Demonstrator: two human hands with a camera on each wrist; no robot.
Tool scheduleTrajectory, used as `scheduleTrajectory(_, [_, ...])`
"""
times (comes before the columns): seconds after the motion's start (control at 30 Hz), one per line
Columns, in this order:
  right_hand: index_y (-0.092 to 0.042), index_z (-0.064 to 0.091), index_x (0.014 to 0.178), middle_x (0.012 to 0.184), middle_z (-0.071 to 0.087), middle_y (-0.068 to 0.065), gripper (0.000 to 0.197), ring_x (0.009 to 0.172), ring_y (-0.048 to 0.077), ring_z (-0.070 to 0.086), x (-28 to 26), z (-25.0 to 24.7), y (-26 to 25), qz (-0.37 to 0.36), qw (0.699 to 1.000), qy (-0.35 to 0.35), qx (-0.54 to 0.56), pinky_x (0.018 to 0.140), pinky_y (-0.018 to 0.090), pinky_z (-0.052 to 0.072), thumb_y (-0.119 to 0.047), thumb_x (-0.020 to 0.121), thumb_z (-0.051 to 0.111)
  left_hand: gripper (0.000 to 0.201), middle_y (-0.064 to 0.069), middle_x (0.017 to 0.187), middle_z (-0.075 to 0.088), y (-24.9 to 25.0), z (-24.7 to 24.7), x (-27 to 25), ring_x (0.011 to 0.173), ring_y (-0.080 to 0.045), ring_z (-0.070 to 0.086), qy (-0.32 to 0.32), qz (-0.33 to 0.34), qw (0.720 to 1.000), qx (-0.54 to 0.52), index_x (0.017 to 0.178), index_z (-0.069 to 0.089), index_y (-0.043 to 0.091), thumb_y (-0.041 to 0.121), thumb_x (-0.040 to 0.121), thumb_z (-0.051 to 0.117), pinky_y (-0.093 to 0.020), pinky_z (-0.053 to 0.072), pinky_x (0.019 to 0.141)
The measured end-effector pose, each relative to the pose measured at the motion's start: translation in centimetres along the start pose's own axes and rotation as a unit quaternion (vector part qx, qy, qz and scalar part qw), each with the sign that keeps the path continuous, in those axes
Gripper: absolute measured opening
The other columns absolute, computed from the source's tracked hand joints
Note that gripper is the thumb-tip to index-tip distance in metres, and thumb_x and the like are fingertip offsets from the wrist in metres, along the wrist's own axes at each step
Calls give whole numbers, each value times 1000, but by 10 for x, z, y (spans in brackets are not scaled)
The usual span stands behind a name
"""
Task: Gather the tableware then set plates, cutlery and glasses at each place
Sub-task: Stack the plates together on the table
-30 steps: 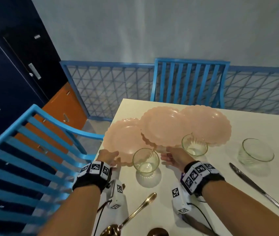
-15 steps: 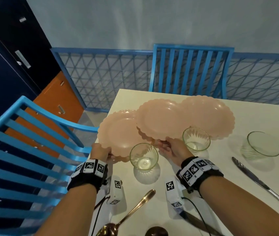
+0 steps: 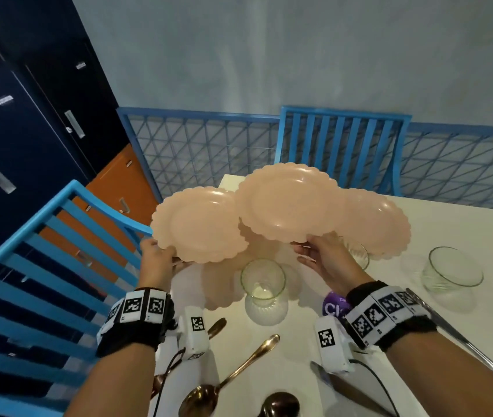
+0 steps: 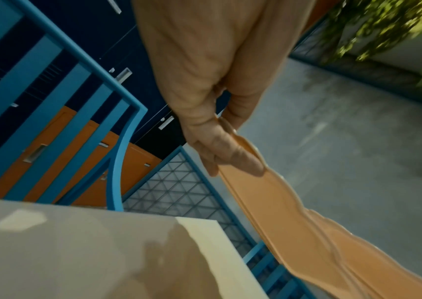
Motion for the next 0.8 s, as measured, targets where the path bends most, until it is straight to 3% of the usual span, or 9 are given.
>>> scheduleTrajectory(0.07, [-12,48,79,75,66,6,21,70,15,59,-17,-4,-12,-24,999,-14,-31,72,29,49,-9,99,40,43,-18,114,50,11,3,-19,74,-22,60,-25,13,999,-19,132,28,13,-5,94,38,-28,58,53])
scheduleTrajectory(0.17, [-11,50,82,67,67,4,17,65,15,59,-43,-9,-21,-35,996,-39,-78,69,29,48,-10,98,42,42,-17,105,54,20,14,-46,73,-22,60,-67,7,997,-45,132,29,16,-4,95,36,-26,58,50])
scheduleTrajectory(0.23, [-10,54,84,70,63,5,19,63,15,57,-58,-15,-22,-29,993,-47,-107,69,28,47,-11,98,41,37,-13,92,57,22,23,-64,73,-21,60,-101,3,993,-56,127,31,17,-2,96,36,-26,59,51])
scheduleTrajectory(0.4, [-8,51,85,75,55,10,13,65,19,53,-93,-39,-27,-5,987,-32,-159,67,32,52,-9,94,42,32,-11,83,58,21,44,-102,75,-21,59,-166,0,985,-54,129,34,13,6,98,38,-32,59,59])
scheduleTrajectory(0.5, [-8,46,99,91,55,11,6,75,23,59,-107,-56,-28,-18,975,14,-221,79,41,55,-10,94,47,27,-9,75,55,20,55,-123,68,-18,57,-203,12,978,-48,124,36,13,9,98,40,-31,56,59])
scheduleTrajectory(0.63, [-7,38,126,114,55,18,36,97,33,63,-120,-75,-29,-63,961,66,-262,78,41,58,-9,92,50,26,-15,82,55,17,69,-144,73,-22,56,-233,16,972,-30,124,39,11,16,99,40,-31,56,59])
scheduleTrajectory(0.73, [-6,43,125,115,57,16,37,100,32,63,-127,-87,-25,-88,949,75,-294,85,45,56,-12,90,54,36,-12,96,62,15,79,-157,84,-25,63,-236,22,971,-6,125,43,8,33,99,38,-33,57,61])
scheduleTrajectory(0.8, [-6,47,121,106,60,14,32,90,29,65,-130,-92,-22,-92,945,75,-305,85,43,56,-14,91,55,33,-9,110,58,14,87,-163,90,-24,63,-236,33,971,28,125,40,13,33,99,39,-32,57,59])
Point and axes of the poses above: each hand's wrist, its own x-axis towards the middle knuckle, its own z-axis out of the palm, y = z × x, the point moved 3 cm from there along x, towards the middle knuckle
